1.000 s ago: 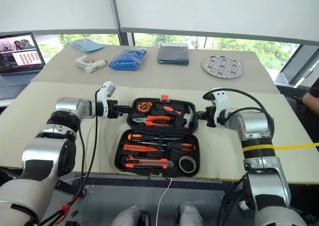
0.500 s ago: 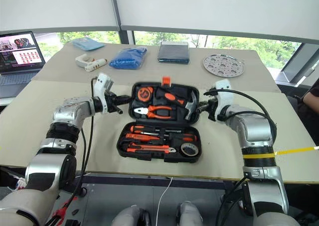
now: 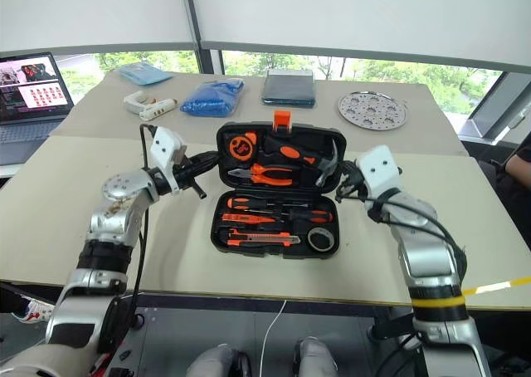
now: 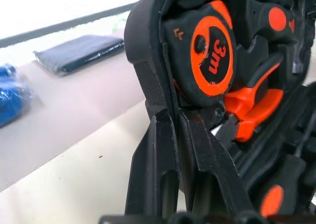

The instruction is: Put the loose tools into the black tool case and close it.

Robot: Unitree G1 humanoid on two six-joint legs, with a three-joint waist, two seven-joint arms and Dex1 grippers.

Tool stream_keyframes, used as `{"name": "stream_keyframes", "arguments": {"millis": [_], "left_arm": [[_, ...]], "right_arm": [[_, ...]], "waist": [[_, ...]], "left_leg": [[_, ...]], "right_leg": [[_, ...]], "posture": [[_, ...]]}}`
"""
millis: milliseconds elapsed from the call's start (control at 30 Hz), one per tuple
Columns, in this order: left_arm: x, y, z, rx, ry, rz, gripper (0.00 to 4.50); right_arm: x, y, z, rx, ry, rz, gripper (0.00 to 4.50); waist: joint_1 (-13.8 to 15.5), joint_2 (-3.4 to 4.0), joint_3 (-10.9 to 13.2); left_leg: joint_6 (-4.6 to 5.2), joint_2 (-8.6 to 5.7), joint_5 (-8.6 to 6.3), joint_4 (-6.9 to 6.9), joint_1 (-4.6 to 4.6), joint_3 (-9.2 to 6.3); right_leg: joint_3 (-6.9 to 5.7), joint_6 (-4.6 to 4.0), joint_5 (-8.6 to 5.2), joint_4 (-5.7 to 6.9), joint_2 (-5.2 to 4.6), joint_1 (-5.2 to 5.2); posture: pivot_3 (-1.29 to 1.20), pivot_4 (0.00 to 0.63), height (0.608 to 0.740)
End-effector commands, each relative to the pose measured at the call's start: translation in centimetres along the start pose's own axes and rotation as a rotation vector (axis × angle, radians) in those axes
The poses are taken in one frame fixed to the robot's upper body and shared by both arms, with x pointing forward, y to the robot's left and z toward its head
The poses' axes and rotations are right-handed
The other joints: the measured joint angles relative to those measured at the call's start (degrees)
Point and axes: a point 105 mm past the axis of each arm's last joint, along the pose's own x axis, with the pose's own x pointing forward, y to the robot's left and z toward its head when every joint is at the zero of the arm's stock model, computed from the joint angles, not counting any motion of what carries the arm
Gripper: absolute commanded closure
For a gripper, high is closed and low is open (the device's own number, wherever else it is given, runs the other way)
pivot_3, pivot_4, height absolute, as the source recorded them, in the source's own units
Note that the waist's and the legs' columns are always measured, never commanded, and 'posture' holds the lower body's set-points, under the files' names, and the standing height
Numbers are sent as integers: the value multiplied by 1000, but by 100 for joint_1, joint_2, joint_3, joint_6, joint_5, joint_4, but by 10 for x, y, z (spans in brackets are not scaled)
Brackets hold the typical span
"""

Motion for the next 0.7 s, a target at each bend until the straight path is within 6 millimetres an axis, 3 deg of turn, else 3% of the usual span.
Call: {"name": "stream_keyframes", "arguments": {"millis": [33, 100, 167, 233, 333, 433, 500, 600, 700], "left_arm": [[-17, -5, 1, -37, 5, 16, 4489], [-28, -5, 4, -58, 8, 32, 4489], [-46, -7, 8, -96, 19, 33, 3721], [-68, -12, 10, -142, 70, -4, 3229], [-109, -18, 10, -307, 196, -116, 2191], [-134, -6, 10, -400, 286, -159, 2191], [-126, 19, 6, -337, 310, -108, 2191], [-89, 52, 1, -211, 300, -50, 2841], [-36, 57, -7, -88, 306, -68, 4002]], "right_arm": [[-17, 8, 5, -41, -37, 20, 4500], [-26, 8, 9, -34, -47, 26, 4500], [-40, 9, 14, -6, -50, 52, 3755], [-58, 11, 16, 26, -24, 108, 3319], [-91, 25, 12, 93, 73, 283, 2269], [-123, 46, 9, 176, 169, 490, 2269], [-139, 60, 7, 213, 212, 602, 2269], [-145, 74, 4, 222, 239, 683, 2929], [-143, 89, -1, 177, 259, 749, 3994]], "waist": [[6, 0, -2], [7, 0, -2], [6, 0, -2], [-14, 0, -1], [-3, 0, 0], [46, 1, 1], [154, 3, 0], [282, -1, 1], [344, -11, -5]], "left_leg": [[-3, 1, 2, 0, 4, 0], [-6, 3, 4, 1, 11, 0], [-12, 6, 7, 3, 17, 0], [-16, 9, 10, 3, 17, 0], [-19, 20, 11, 2, 15, -1], [-23, 30, 11, -3, 20, -9], [-65, 25, -16, -12, 23, -10], [-70, 13, -14, -9, 31, -25], [-31, 4, -21, 0, 16, -30]], "right_leg": [[3, 0, 0, 6, -1, 1], [9, -2, -2, 17, -3, 3], [15, -3, -2, 27, -3, 2], [20, -3, -2, 28, -1, -2], [44, -9, -4, 32, 5, -9], [51, -17, -10, 27, 8, -4], [47, -20, -13, 22, 1, -3], [41, -21, -11, 18, 15, 8], [54, -41, 7, -5, 21, 19]], "posture": [[0, 150, 718], [0, 150, 718], [0, 150, 718], [0, 150, 718], [0, 150, 718], [0, 150, 718], [0, 150, 718], [0, 150, 718], [0, 150, 718]]}}
